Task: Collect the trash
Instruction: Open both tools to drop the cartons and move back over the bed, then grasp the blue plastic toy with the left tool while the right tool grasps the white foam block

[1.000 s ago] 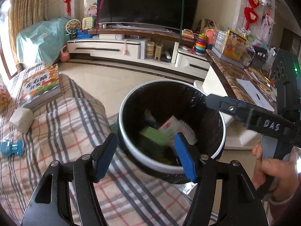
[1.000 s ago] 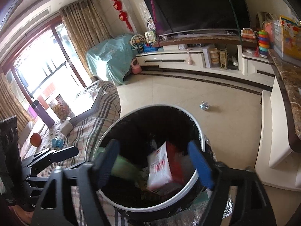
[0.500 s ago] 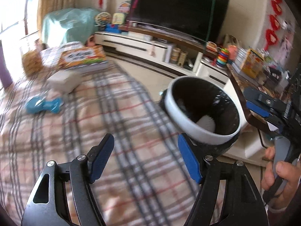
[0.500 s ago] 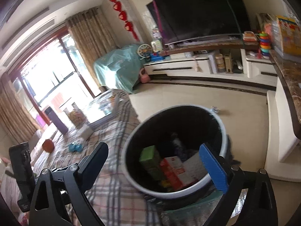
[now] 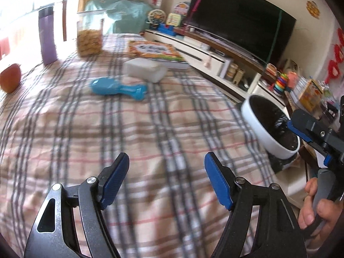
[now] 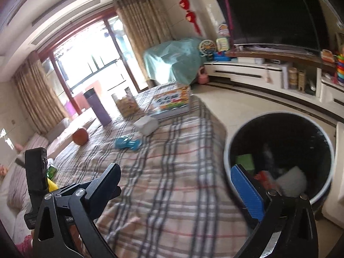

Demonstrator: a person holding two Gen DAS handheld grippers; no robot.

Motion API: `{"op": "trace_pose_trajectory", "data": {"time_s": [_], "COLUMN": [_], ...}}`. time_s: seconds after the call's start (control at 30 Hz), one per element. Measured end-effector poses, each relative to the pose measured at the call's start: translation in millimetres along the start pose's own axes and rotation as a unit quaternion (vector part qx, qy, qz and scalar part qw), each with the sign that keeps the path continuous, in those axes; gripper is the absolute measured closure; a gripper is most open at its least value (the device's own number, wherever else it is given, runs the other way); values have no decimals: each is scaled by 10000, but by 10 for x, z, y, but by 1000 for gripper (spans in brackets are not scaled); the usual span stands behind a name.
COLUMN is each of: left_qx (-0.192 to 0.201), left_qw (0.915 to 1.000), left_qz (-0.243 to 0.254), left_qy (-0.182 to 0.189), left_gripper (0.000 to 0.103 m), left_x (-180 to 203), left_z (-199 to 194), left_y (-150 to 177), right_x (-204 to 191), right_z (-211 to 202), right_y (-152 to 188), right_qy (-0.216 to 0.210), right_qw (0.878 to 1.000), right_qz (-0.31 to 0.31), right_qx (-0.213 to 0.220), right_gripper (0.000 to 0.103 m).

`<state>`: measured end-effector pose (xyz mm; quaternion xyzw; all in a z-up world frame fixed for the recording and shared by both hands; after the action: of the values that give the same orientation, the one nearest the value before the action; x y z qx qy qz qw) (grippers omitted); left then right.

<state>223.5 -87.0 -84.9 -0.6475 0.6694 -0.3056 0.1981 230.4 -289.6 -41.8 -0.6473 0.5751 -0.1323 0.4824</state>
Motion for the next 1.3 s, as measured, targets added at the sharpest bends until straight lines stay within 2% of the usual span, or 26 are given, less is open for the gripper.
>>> {"op": "trace_pose_trajectory", "data": {"time_s": [0.17, 0.37, 0.53, 0.63, 0.7, 0.8, 0.97, 1.0, 1.07, 1.1, 1.13, 1.23, 1.3], "left_qx": [-42, -53, -111, -268, -268, -269, -359, -362, -281, -267, -245, -242, -295], "left_qw": [9996, 9988, 9980, 9968, 9955, 9930, 9907, 9907, 9923, 9929, 9938, 9964, 9974], "left_qz": [-221, -361, -451, -669, -889, -1139, -1211, -1188, -976, -871, -799, -718, -638], "left_qy": [-161, -313, -440, -351, -185, -159, -502, -551, -715, -765, -733, -388, -131], "left_gripper": [29, 29, 27, 27, 27, 27, 28, 30, 47, 60, 66, 79, 83], "left_x": [-265, -465, -526, -560, -573, -603, -671, -684, -691, -698, -709, -746, -756], "left_z": [10, 79, 303, 513, 637, 805, 1123, 1157, 1200, 1219, 1220, 1173, 1102], "left_y": [54, -47, -276, -454, -599, -782, -964, -973, -991, -993, -980, -942, -905], "right_x": [-152, -195, -165, -143, -124, -70, -3, 1, -10, -21, -44, -119, -160], "right_z": [190, 340, 370, 399, 431, 474, 592, 610, 678, 694, 726, 837, 965], "right_y": [17, 7, -57, -104, -150, -226, -329, -337, -365, -370, -383, -396, -394], "right_qy": [-145, -192, -179, -188, -169, -146, -151, -141, -99, -107, -130, -155, -202], "right_qw": [9998, 9995, 9997, 9997, 9997, 9997, 9996, 9996, 9998, 9998, 9998, 9998, 9994], "right_qz": [27, 39, 100, 131, 124, 177, 235, 227, 170, 155, 119, -38, -123], "right_qx": [-99, -230, -160, -116, -91, -60, -35, -35, -66, -71, -69, -140, -269], "right_gripper": [0, 0, 0, 0, 0, 0, 0, 0, 0, 0, 0, 0, 1]}}
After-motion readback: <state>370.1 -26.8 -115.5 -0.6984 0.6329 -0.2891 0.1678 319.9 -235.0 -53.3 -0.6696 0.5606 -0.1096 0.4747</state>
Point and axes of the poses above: each gripper's, at about its wrist camera, not at the fingertips, and z roughly the way its jaws point, x to its right, y to its underside, the point moved 4 cm from there along z, roughly the way its jaws point, and after that the axes turned 6 degrees about -y, right-handed, at the moved point
